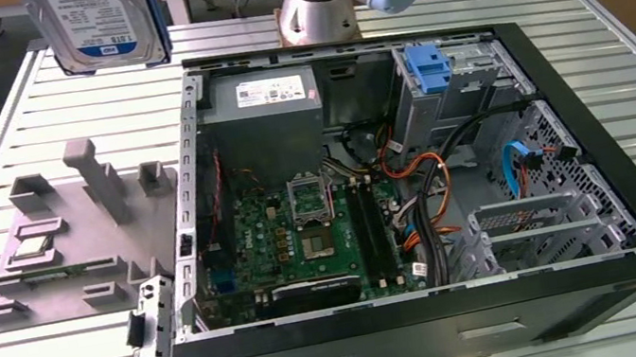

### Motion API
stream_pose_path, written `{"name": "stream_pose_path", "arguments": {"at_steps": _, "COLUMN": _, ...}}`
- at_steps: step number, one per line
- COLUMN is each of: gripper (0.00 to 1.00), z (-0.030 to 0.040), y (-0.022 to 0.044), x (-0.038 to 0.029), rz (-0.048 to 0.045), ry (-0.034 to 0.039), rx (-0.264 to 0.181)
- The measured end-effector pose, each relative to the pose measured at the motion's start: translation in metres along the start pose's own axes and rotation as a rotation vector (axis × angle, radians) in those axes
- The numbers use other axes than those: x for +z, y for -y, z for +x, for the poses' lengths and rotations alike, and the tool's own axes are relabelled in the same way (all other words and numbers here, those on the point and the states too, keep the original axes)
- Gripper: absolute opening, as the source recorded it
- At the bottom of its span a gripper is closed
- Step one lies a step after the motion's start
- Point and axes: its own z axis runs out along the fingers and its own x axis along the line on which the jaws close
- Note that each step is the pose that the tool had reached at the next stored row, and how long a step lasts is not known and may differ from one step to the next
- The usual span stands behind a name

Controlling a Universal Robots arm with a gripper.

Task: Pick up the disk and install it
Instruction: 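Pick up the disk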

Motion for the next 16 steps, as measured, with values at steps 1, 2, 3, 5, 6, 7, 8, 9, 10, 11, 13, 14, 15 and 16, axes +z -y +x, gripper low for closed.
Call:
{"name": "stream_pose_path", "arguments": {"at_steps": 1, "gripper": 0.35, "z": 0.0000, "y": 0.0005, "x": 0.0000, "rz": 0.0000, "ry": 0.0000, "rx": 0.000}}
{"name": "stream_pose_path", "arguments": {"at_steps": 2, "gripper": 0.35, "z": 0.0000, "y": 0.0009, "x": -0.0001, "rz": 0.0000, "ry": -0.0001, "rx": 0.000}}
{"name": "stream_pose_path", "arguments": {"at_steps": 3, "gripper": 0.35, "z": 0.0000, "y": 0.0013, "x": -0.0001, "rz": 0.0000, "ry": 0.0000, "rx": 0.000}}
{"name": "stream_pose_path", "arguments": {"at_steps": 5, "gripper": 0.35, "z": 0.0000, "y": 0.0020, "x": -0.0001, "rz": 0.0000, "ry": 0.0000, "rx": 0.000}}
{"name": "stream_pose_path", "arguments": {"at_steps": 6, "gripper": 0.35, "z": 0.0000, "y": 0.0024, "x": -0.0001, "rz": 0.0000, "ry": 0.0000, "rx": 0.000}}
{"name": "stream_pose_path", "arguments": {"at_steps": 7, "gripper": 0.35, "z": 0.0000, "y": 0.0028, "x": -0.0001, "rz": 0.0001, "ry": 0.0000, "rx": 0.000}}
{"name": "stream_pose_path", "arguments": {"at_steps": 8, "gripper": 0.35, "z": 0.0000, "y": 0.0032, "x": -0.0002, "rz": 0.0000, "ry": 0.0000, "rx": 0.000}}
{"name": "stream_pose_path", "arguments": {"at_steps": 9, "gripper": 0.35, "z": 0.0000, "y": 0.0035, "x": -0.0002, "rz": 0.0000, "ry": 0.0000, "rx": 0.000}}
{"name": "stream_pose_path", "arguments": {"at_steps": 10, "gripper": 0.35, "z": 0.0000, "y": 0.0039, "x": -0.0002, "rz": 0.0000, "ry": 0.0000, "rx": 0.000}}
{"name": "stream_pose_path", "arguments": {"at_steps": 11, "gripper": 0.35, "z": 0.0000, "y": 0.0043, "x": -0.0002, "rz": 0.0000, "ry": 0.0000, "rx": 0.000}}
{"name": "stream_pose_path", "arguments": {"at_steps": 13, "gripper": 0.35, "z": -0.0001, "y": 0.0052, "x": -0.0003, "rz": 0.0000, "ry": -0.0001, "rx": 0.000}}
{"name": "stream_pose_path", "arguments": {"at_steps": 14, "gripper": 0.35, "z": 0.0000, "y": 0.0056, "x": -0.0002, "rz": 0.0000, "ry": 0.0000, "rx": 0.000}}
{"name": "stream_pose_path", "arguments": {"at_steps": 15, "gripper": 0.35, "z": -0.0001, "y": 0.0060, "x": -0.0003, "rz": 0.0001, "ry": 0.0000, "rx": 0.000}}
{"name": "stream_pose_path", "arguments": {"at_steps": 16, "gripper": 0.35, "z": -0.0001, "y": 0.0064, "x": -0.0003, "rz": 0.0000, "ry": 0.0000, "rx": 0.000}}
